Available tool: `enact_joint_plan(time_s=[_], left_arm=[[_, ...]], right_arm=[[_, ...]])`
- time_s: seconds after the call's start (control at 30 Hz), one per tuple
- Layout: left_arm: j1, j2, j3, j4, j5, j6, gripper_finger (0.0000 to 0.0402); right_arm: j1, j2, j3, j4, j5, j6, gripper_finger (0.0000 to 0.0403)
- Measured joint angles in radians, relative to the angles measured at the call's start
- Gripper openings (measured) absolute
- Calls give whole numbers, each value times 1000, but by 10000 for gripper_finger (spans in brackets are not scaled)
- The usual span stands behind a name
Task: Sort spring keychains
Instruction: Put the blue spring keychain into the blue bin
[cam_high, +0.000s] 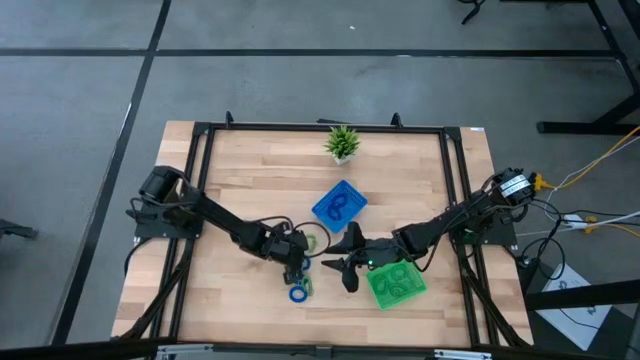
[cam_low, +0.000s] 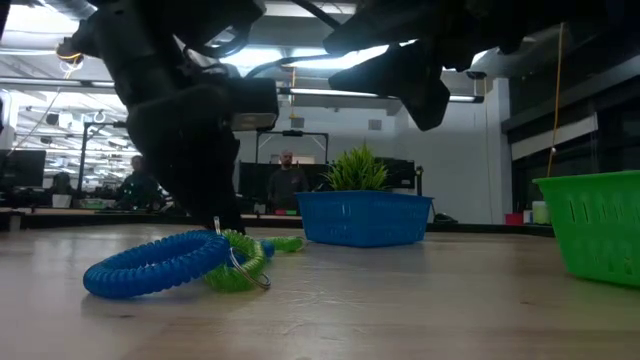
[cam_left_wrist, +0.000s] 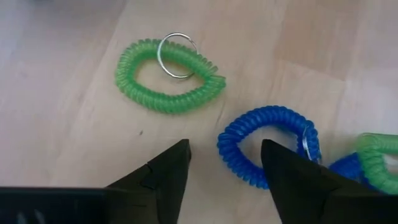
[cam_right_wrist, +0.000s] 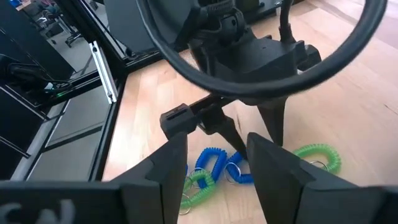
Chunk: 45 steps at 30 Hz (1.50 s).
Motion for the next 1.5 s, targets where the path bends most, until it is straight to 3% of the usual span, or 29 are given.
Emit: enact_joint_plan(time_s=[0.17,0.43,0.7,1.13,1.5], left_arm=[[-11,24,2,-22,-64,-13,139],[-62,1,-4,-89,-213,-15,17],[-116,-129,-5,-297,-351,-99,20],[-216,-401,-4,-474,-616,-120,18],[-220,-602,-4,-713,-787,-124,18]], right_arm=[[0,0,0,0,0,-14,165],[-1,0,0,0,0,-22,165],[-1,0,0,-3,0,-22,165],[-1,0,0,-3,37,-10,165],[-1,0,0,-8,53,13,165]])
